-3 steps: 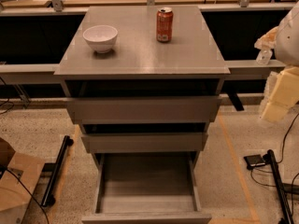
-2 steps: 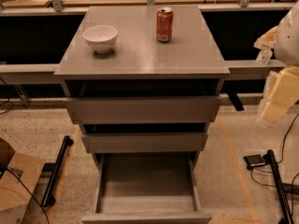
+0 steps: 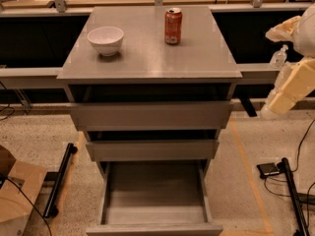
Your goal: Place coke can into bottom drawer
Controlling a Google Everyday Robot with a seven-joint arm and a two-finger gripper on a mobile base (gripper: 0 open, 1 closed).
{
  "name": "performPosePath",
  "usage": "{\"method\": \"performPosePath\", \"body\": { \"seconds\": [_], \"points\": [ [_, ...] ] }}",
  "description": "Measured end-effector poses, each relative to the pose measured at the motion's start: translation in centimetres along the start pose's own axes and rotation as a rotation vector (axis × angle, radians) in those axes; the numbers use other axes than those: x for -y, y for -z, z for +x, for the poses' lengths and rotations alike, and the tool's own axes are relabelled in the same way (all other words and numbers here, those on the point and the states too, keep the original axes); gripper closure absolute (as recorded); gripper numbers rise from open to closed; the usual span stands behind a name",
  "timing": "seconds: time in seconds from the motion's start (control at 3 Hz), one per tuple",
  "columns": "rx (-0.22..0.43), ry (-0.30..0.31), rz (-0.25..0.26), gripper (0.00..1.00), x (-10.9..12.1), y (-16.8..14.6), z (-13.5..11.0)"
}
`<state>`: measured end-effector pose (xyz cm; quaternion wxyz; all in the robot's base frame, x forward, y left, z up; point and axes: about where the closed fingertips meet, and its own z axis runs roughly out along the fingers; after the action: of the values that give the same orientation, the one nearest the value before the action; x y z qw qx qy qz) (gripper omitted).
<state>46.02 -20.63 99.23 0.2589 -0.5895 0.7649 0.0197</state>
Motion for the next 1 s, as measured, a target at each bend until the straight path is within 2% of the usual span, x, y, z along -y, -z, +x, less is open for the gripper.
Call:
{"method": "performPosePath", "body": {
  "seconds": [0.33,0.67,1.0],
  "points": [
    [0.102,-0.035,0.022,0.00,2.0,-1.0,-0.8],
    [0.205,-0.084,0.069,0.00,5.9,-2.8,-1.7],
    [0.262,-0.098,0.093,0.00,9.0,-4.3,-2.3]
  ]
}}
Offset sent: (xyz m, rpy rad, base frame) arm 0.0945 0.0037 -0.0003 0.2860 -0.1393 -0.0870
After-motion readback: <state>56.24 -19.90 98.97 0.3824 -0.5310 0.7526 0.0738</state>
